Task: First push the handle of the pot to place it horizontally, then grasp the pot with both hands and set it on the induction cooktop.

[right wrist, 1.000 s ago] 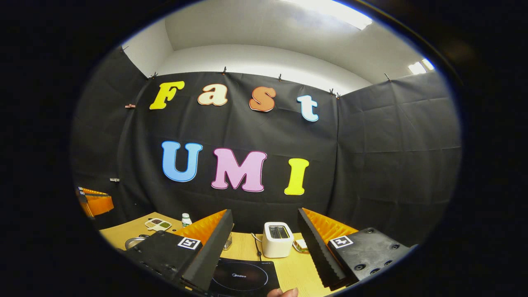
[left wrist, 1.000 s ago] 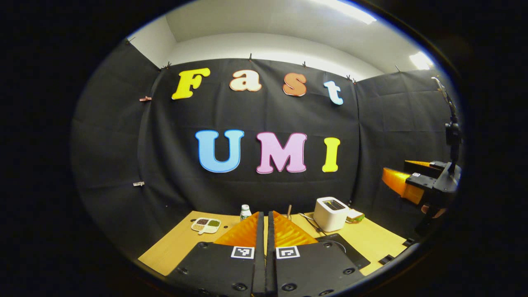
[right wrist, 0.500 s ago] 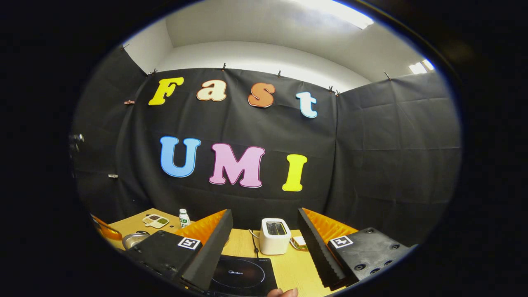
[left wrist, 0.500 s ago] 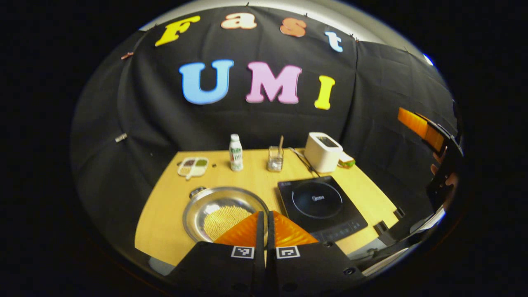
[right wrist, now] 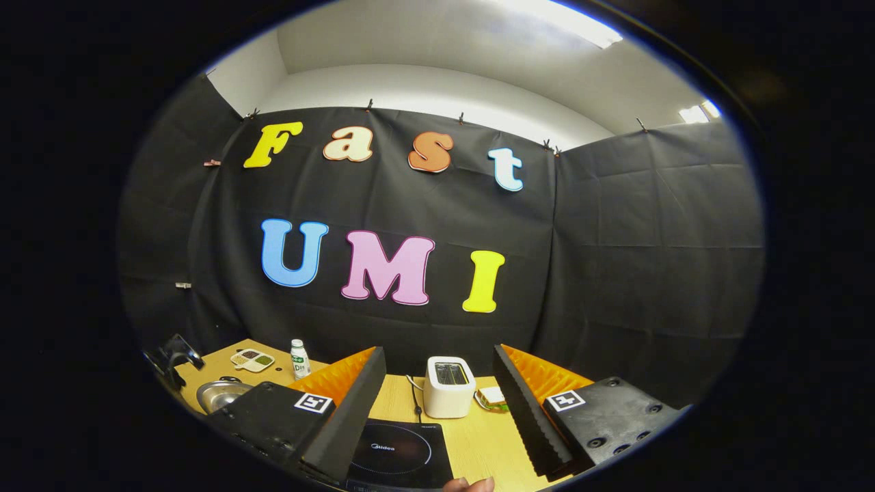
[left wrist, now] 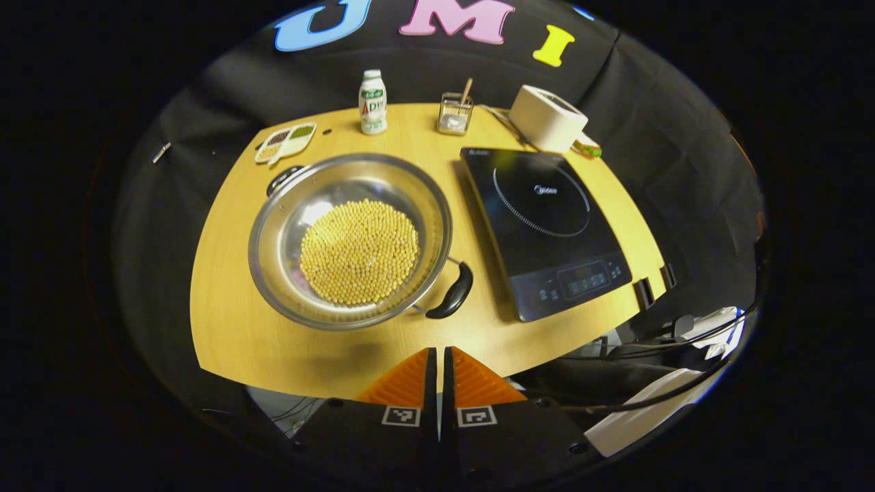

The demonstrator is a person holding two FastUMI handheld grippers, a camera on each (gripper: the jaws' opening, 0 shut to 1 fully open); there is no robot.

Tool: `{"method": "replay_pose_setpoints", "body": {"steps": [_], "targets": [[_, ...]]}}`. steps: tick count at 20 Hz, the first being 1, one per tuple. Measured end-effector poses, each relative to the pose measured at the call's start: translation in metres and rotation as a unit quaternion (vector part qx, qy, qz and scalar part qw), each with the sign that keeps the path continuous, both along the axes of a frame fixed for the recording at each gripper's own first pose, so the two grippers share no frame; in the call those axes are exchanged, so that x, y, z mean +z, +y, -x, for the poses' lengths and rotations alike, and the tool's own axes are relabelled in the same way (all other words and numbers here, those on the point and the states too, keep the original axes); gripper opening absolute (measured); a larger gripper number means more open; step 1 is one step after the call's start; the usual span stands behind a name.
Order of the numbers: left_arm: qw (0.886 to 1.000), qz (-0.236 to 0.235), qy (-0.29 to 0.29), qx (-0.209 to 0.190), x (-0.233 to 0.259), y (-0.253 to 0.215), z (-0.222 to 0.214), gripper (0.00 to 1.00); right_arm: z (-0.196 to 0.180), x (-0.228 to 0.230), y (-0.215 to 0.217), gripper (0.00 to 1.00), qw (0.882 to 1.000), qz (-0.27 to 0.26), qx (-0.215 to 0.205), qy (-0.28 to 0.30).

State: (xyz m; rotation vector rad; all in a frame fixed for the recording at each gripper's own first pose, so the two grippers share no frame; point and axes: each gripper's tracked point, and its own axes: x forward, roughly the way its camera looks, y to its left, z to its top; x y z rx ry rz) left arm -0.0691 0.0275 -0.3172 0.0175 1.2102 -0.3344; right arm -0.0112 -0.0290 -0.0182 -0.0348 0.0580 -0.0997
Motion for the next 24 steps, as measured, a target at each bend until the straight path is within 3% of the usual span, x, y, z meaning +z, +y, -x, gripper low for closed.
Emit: {"method": "replay_pose_setpoints", "body": {"steps": [10, 24], "targets": [[0.999, -0.044, 0.031, 0.0, -0.053, 0.003, -0.04, 0.05, 0.0, -0.012, -0.031, 0.98, 0.999, 0.03, -0.037, 0.012], [0.998, -0.054, 0.024, 0.023, -0.06, -0.04, -0.082, 0.06, -0.012, -0.03, -0.063, 0.98, 0.997, 0.033, -0.054, 0.031]]}}
